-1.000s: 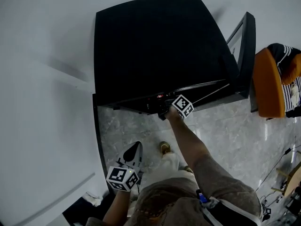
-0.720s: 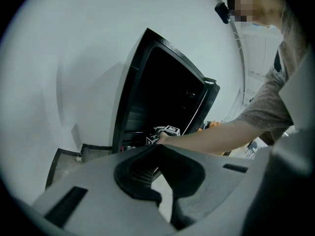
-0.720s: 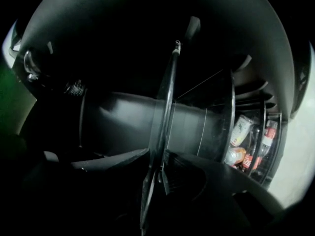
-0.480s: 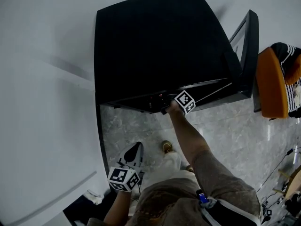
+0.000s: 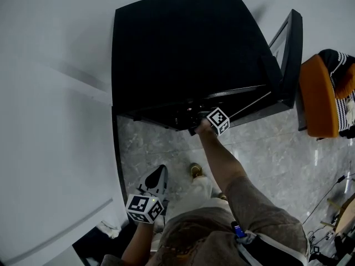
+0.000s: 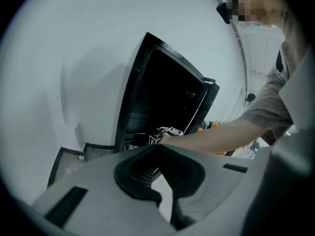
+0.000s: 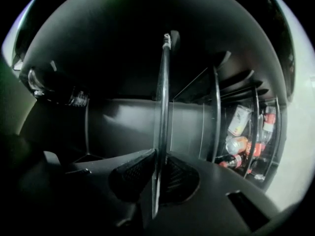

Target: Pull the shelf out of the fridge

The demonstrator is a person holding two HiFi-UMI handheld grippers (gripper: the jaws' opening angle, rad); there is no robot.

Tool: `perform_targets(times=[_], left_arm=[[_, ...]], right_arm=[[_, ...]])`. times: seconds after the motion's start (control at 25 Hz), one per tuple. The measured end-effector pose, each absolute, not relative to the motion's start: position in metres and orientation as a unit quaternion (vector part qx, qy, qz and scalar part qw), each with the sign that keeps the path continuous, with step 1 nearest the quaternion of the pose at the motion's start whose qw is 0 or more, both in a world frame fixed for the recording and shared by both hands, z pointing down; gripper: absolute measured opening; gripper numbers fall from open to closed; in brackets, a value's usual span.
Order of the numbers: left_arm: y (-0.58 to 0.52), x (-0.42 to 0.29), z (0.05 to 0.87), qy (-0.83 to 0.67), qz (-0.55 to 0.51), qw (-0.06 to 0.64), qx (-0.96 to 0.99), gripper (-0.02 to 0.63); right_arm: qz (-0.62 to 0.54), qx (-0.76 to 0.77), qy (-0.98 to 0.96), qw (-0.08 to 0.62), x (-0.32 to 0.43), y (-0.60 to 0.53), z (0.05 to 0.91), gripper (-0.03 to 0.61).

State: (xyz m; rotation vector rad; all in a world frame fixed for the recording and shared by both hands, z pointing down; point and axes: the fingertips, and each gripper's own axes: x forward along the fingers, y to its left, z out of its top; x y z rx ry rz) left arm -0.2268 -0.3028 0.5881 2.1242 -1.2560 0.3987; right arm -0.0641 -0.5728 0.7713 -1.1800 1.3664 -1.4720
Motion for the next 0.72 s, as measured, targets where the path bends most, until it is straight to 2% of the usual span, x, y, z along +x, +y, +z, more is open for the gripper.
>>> perform_targets(times=[0.72], left_arm=[[-0.288,-0.208,0.579,-0.486,0.146,0.307,0.805,0.006]], right_arm=[[-0.601,-0.425,0.552,0.391,-0.056,-0.488,0.760,0.026]])
